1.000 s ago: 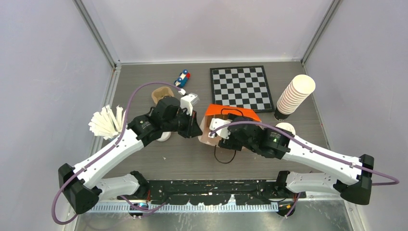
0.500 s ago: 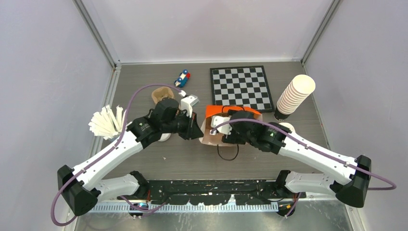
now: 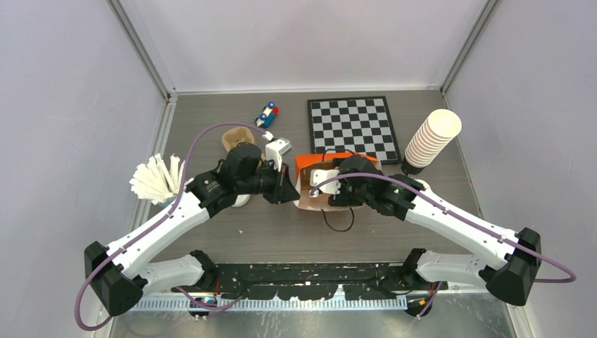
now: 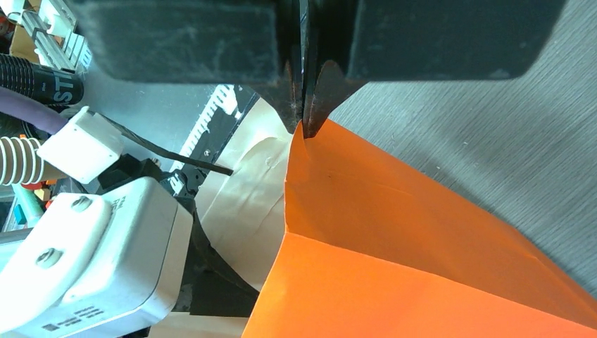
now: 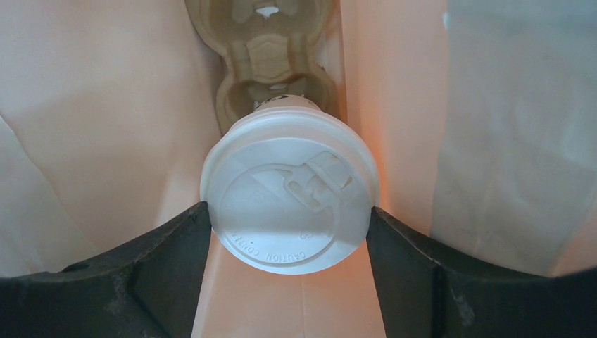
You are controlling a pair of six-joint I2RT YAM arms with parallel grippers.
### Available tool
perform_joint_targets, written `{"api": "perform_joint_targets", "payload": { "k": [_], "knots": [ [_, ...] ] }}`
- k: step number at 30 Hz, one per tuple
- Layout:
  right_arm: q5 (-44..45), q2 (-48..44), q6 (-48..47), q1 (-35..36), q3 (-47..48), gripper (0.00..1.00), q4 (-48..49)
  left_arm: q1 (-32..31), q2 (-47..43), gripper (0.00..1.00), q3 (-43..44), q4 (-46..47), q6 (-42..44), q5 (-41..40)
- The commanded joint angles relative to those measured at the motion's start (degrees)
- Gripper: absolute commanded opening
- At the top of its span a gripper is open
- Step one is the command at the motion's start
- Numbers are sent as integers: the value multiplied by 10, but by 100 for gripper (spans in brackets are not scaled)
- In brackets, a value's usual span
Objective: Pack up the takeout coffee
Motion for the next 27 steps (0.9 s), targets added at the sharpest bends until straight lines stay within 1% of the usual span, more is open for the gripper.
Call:
{"api": "perform_joint_targets", "payload": {
  "k": [1, 7, 10, 17, 27],
  "knots": [
    [-10, 9, -38, -3, 12, 57, 47, 1, -6, 0, 4, 33, 0, 19],
    [-10, 28, -51, -10, 23, 58, 65, 1, -4, 0, 7, 31, 2, 24],
    [-19, 27, -56, -12, 7, 58, 67, 1, -3, 0, 9, 32, 1, 24],
    [-1, 11, -65, -13, -33, 58, 96, 1, 0, 0, 15, 29, -9, 28],
    [1, 18, -70, -14, -34, 58, 83, 1, -10, 0, 12, 21, -10, 29]
  ]
}}
